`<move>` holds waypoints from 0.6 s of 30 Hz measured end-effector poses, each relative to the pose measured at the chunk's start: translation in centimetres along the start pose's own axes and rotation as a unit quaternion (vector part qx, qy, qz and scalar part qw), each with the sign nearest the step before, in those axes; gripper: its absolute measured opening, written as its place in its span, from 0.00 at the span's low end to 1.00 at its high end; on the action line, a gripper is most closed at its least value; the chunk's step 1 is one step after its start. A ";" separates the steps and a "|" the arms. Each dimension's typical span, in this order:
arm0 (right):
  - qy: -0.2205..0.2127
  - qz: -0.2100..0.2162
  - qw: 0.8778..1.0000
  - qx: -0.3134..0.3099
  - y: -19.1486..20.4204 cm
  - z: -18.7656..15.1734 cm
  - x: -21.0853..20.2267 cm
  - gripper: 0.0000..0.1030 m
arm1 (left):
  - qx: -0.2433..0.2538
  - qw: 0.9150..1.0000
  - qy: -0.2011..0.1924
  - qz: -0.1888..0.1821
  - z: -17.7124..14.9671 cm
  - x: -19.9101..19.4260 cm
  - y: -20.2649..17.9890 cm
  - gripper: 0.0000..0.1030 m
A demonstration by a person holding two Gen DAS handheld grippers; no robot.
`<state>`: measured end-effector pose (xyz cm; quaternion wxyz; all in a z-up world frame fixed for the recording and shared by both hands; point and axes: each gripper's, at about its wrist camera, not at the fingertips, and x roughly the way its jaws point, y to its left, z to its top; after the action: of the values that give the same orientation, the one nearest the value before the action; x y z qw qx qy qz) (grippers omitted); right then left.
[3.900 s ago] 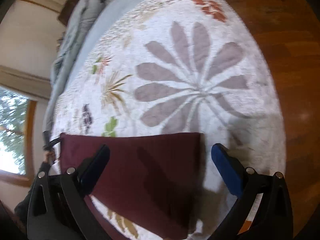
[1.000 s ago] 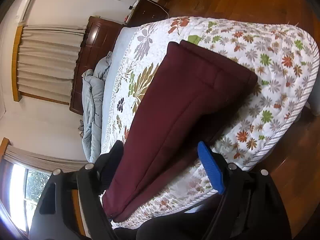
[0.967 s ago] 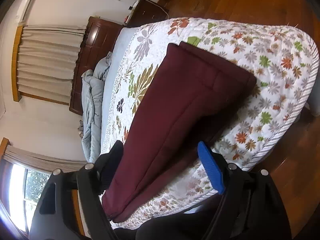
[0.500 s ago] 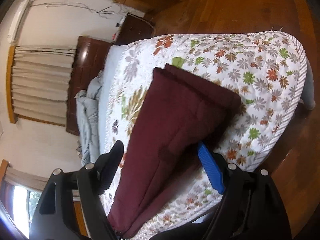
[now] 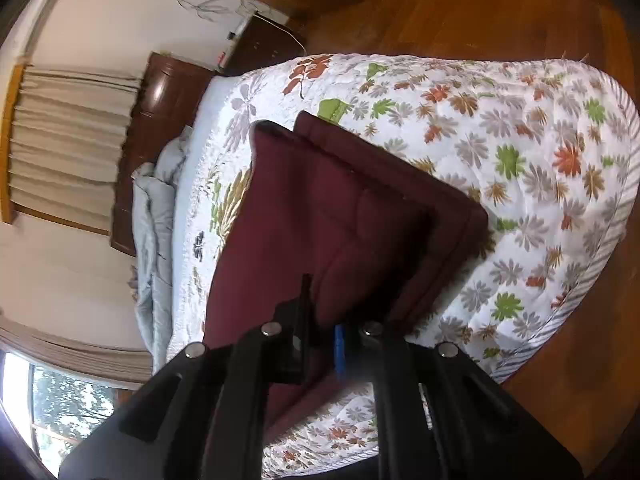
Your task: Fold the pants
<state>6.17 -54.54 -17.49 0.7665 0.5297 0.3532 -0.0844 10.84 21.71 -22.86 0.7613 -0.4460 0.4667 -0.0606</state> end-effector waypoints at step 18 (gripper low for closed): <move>-0.046 -0.137 0.983 -0.117 5.4 -2.6 -4.7 0.33 | -0.013 1.000 0.002 0.014 -1.8 -0.5 0.9 0.19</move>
<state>4.21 -51.11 -10.98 0.8194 0.3788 0.3947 -0.1711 8.92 21.40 -23.44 0.7551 -0.4495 0.4752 -0.0449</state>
